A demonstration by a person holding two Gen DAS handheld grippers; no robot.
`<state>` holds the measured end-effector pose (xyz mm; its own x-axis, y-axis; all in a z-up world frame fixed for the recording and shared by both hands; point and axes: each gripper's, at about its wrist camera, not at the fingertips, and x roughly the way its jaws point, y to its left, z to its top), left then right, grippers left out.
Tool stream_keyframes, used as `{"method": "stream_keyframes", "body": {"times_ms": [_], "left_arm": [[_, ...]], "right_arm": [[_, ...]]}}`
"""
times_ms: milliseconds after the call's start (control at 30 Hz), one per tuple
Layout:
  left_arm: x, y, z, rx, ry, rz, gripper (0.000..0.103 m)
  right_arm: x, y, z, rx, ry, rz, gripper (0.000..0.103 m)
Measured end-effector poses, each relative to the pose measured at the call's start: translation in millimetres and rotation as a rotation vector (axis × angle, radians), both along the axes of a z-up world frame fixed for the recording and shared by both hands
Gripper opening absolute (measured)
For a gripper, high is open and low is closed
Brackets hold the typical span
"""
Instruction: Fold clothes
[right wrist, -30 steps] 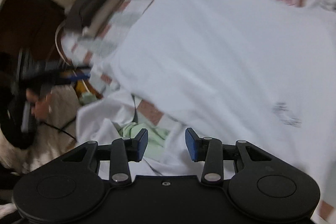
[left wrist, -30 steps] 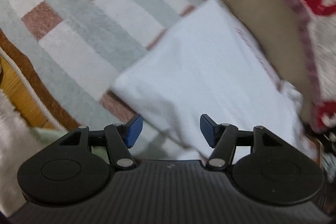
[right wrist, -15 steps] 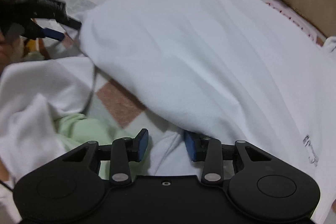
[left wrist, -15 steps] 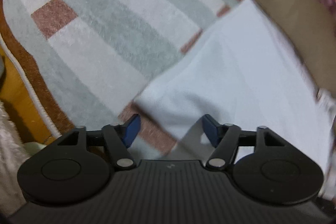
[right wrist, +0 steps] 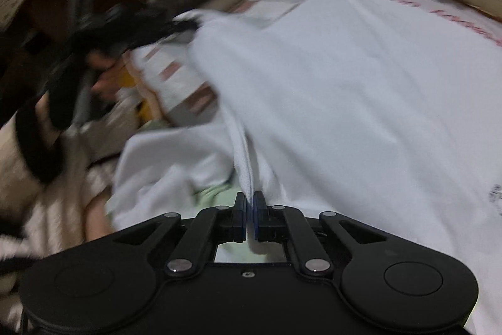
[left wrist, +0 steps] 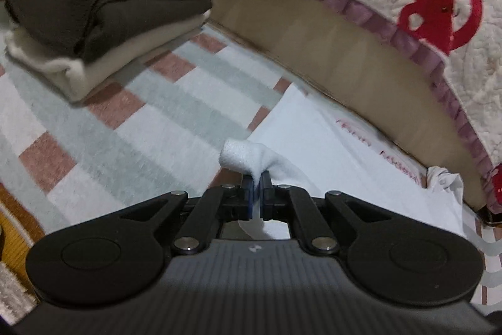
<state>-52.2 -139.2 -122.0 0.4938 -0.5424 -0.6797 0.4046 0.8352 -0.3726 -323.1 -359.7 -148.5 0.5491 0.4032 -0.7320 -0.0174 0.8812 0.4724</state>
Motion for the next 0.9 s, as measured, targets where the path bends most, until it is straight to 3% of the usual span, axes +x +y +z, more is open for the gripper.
{"method": "stream_keyframes", "body": {"times_ms": [100,200,233,267,300,333,400,500,667,733,800,900], "left_arm": [[-2,12,-14,0.063,0.056,0.026,0.004],[3,22,-33,0.19,0.1,0.102,0.008],[6,24,-36,0.212,0.112,0.122,0.014],[8,25,-37,0.217,0.127,0.136,0.021],[10,26,-38,0.205,0.141,0.137,0.04],[11,27,-39,0.179,0.152,0.128,0.05],[10,24,-42,0.174,0.171,0.106,0.052],[11,27,-56,0.109,0.28,0.118,0.057],[11,33,-78,-0.02,0.461,0.155,0.057],[8,36,-77,-0.07,0.464,0.179,0.057],[6,36,-68,-0.101,0.414,0.179,0.058],[0,26,-53,-0.09,0.304,0.142,0.064]], "right_arm": [[7,19,-8,0.01,0.029,0.116,0.006],[13,37,-16,0.013,0.064,0.219,0.007],[14,41,-17,0.012,0.073,0.243,0.007],[15,41,-18,0.021,0.08,0.252,0.007],[15,39,-20,0.035,0.083,0.254,0.007],[15,35,-19,0.054,0.087,0.248,0.007],[13,28,-19,0.084,0.1,0.231,0.007],[18,26,-25,0.099,0.136,0.194,0.007],[9,-17,-19,0.27,0.086,-0.019,0.007],[2,-40,-18,0.34,0.061,-0.159,0.007],[-7,-64,-20,0.396,0.051,-0.319,0.007],[-13,-81,-25,0.292,0.11,-0.495,0.007]]}}
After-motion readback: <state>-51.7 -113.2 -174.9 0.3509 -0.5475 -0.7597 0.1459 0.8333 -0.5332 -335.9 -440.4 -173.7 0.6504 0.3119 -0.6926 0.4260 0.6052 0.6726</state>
